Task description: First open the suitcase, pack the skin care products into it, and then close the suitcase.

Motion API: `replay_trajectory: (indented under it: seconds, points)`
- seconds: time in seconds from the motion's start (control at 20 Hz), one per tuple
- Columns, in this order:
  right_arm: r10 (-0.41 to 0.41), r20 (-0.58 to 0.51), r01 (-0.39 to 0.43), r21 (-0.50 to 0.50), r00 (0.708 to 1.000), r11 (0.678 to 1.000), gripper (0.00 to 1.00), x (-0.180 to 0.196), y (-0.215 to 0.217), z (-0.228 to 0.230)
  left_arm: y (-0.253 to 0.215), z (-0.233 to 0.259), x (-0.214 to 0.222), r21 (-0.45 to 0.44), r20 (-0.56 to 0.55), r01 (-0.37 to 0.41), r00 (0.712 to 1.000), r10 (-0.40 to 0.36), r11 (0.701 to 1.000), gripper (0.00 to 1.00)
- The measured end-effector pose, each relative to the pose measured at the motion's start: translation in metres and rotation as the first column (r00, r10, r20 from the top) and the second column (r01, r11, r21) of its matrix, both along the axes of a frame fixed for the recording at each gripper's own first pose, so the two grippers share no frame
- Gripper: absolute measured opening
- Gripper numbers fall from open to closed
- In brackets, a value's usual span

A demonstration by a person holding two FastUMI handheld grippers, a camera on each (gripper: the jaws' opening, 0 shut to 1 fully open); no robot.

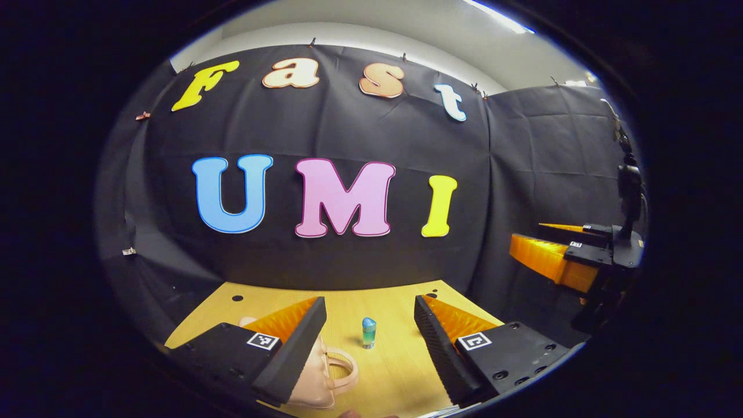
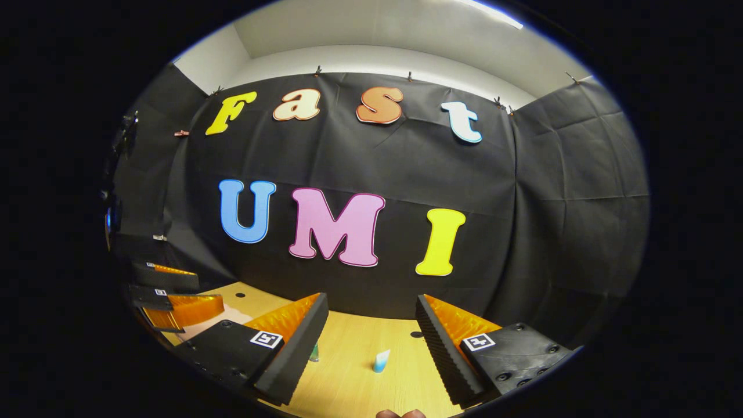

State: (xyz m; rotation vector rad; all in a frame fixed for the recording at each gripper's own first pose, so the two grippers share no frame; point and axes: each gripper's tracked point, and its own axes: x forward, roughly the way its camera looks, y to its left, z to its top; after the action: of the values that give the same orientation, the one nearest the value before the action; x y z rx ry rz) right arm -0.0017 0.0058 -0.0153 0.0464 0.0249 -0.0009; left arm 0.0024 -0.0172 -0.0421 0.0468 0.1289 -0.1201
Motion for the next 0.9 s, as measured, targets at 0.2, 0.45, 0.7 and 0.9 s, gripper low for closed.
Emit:
replay_trajectory:
  seconds: [0.2, 0.45, 0.7, 0.9]
  points:
    - [-0.022, -0.017, 0.023, 0.007, 1.0, 1.0, 0.96, 0.002, -0.008, -0.012, -0.004, -0.059, 0.018, -0.112, -0.222, 0.049, 0.972, -0.073, 0.992, 0.96]
    - [-0.035, -0.049, 0.035, -0.007, 0.998, 0.999, 0.96, 0.008, -0.031, -0.042, 0.007, -0.135, 0.044, -0.086, -0.464, 0.011, 0.884, -0.05, 0.996, 0.96]
    - [-0.014, -0.156, 0.016, 0.011, 0.988, 1.0, 0.96, 0.006, -0.09, -0.09, 0.007, -0.223, 0.074, 0.057, -0.71, -0.031, 0.701, 0.063, 0.998, 0.97]
    - [-0.045, -0.203, 0.051, 0.025, 0.978, 0.998, 0.96, 0.006, -0.136, -0.111, 0.022, -0.26, 0.09, 0.081, -0.808, -0.124, 0.573, 0.138, 0.989, 0.97]
